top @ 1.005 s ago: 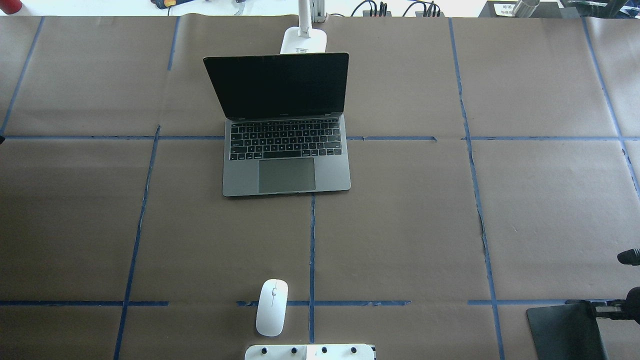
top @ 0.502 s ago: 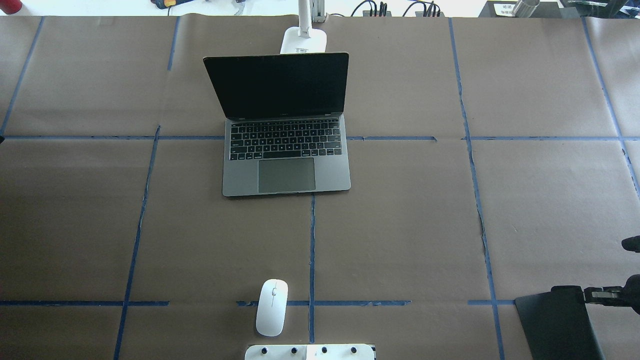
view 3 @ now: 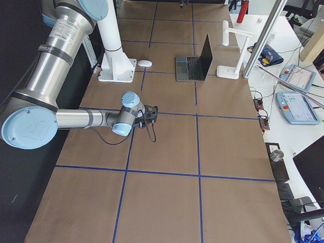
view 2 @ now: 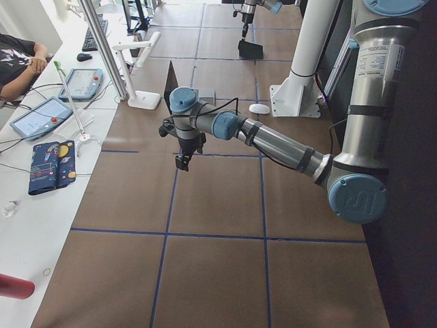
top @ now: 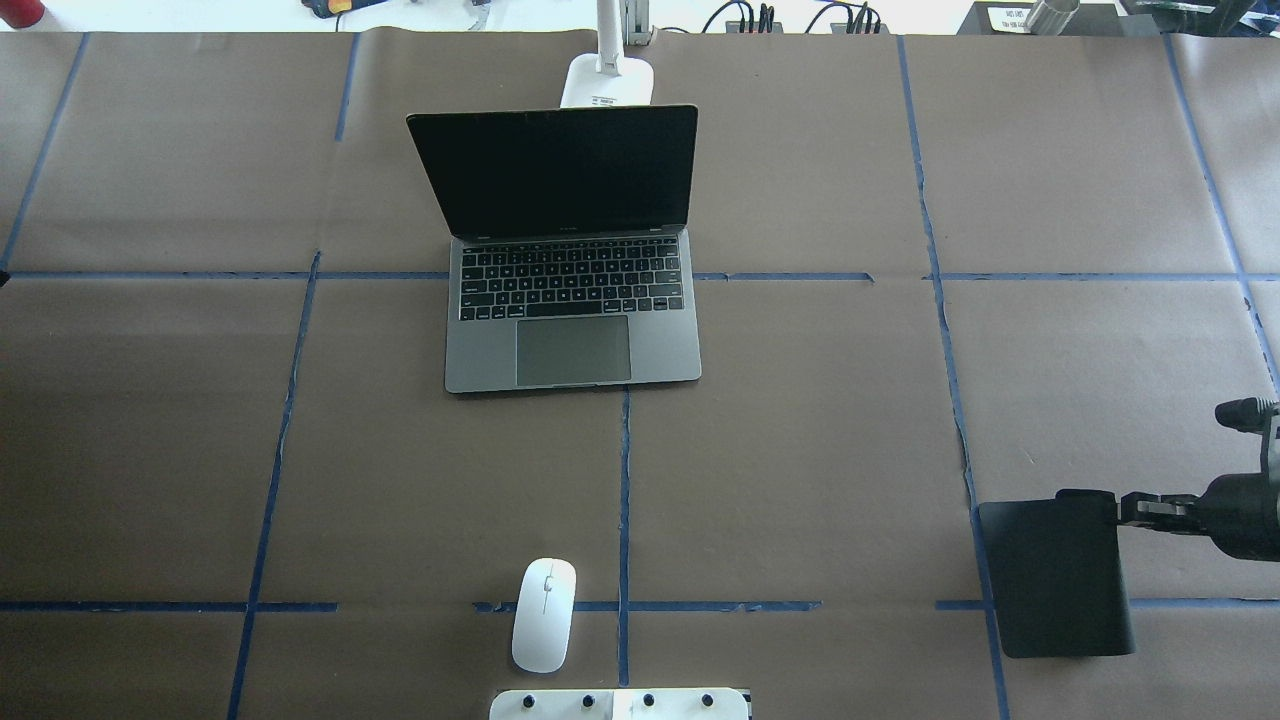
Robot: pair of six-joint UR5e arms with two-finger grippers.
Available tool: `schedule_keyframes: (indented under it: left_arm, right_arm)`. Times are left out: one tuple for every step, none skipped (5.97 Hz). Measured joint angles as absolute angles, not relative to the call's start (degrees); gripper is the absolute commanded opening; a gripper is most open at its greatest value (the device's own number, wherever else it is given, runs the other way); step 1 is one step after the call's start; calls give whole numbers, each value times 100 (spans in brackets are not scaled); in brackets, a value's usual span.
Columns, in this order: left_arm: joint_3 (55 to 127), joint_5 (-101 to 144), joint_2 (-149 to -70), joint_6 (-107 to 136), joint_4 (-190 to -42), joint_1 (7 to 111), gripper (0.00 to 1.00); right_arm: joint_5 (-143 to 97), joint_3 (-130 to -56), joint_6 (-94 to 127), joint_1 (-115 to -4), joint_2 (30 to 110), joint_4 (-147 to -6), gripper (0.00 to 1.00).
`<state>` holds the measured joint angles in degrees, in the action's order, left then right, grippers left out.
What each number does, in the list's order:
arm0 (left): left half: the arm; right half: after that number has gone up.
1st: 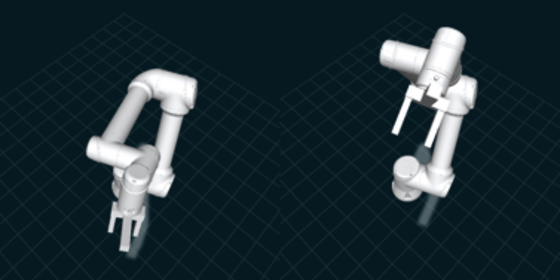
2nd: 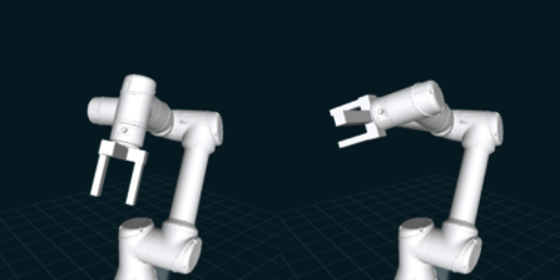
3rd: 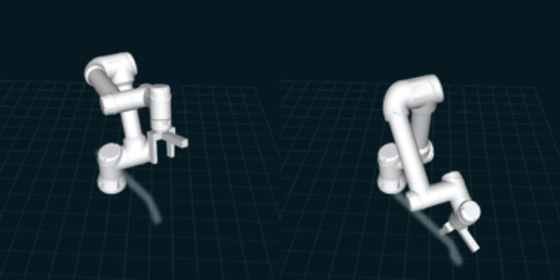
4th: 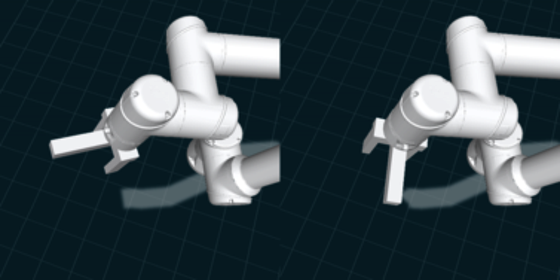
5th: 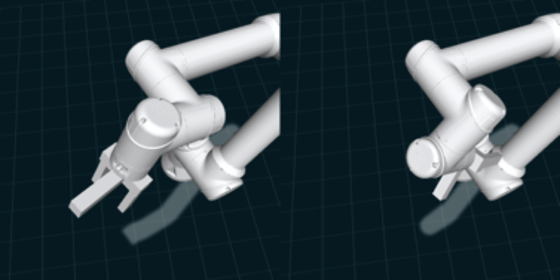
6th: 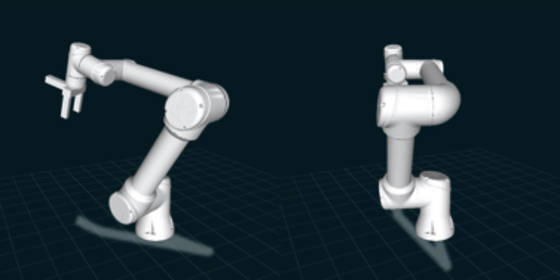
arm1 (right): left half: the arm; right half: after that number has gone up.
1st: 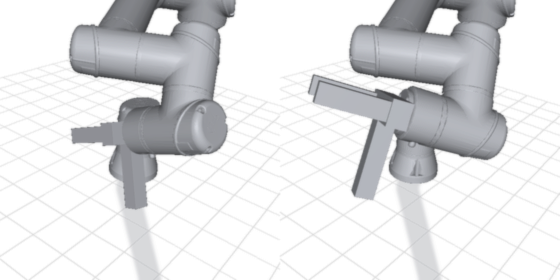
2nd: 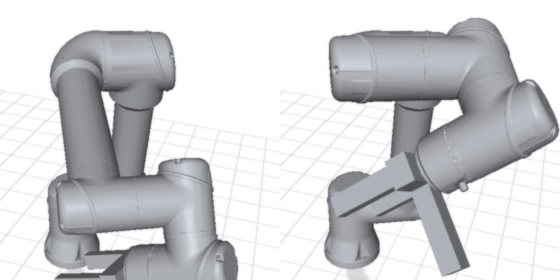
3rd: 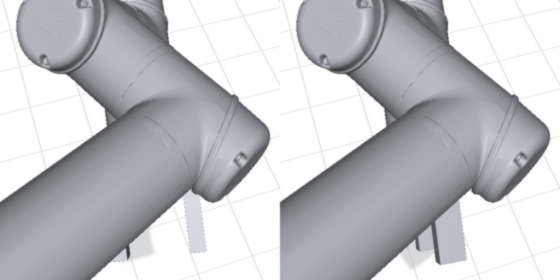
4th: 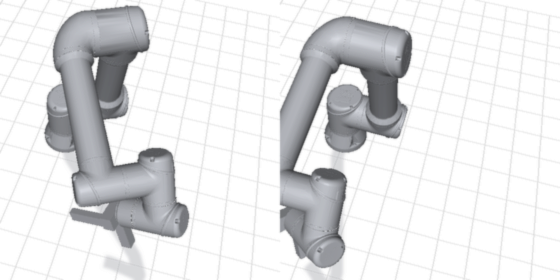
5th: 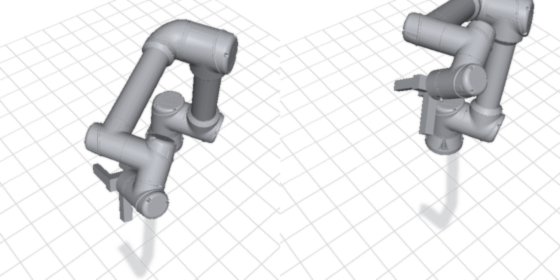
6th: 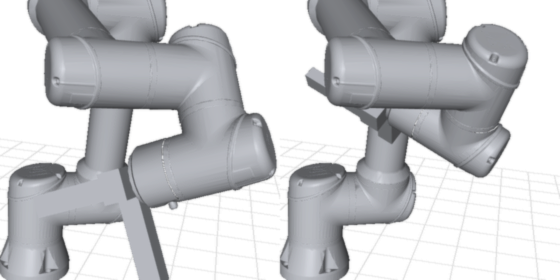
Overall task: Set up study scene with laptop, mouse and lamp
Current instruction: 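Drag the mouse pad with the right gripper beside the laptop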
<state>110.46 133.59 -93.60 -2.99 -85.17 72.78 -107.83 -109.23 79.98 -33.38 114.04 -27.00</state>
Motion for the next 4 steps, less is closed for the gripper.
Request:
schedule_keyframes:
  left_arm:
    - [11062, 13359, -9360, -299, -8517, 7277, 100]
    - [11076, 13359, -9360, -299, -8517, 7278, 100]
    - [11078, 13359, -9363, -299, -8517, 7277, 100]
    - [11076, 13359, -9366, -299, -8517, 7278, 100]
  right_arm:
    - [-10779, -10912, 7998, -3474, 10824, -3195, 0]
    - [-10763, -10906, 7998, -3592, 10143, -3891, 0]
    - [-10751, -10875, 7998, -3701, 9448, -4650, 0]
    - [-10744, -10756, 7998, -3811, 8794, -5316, 0]
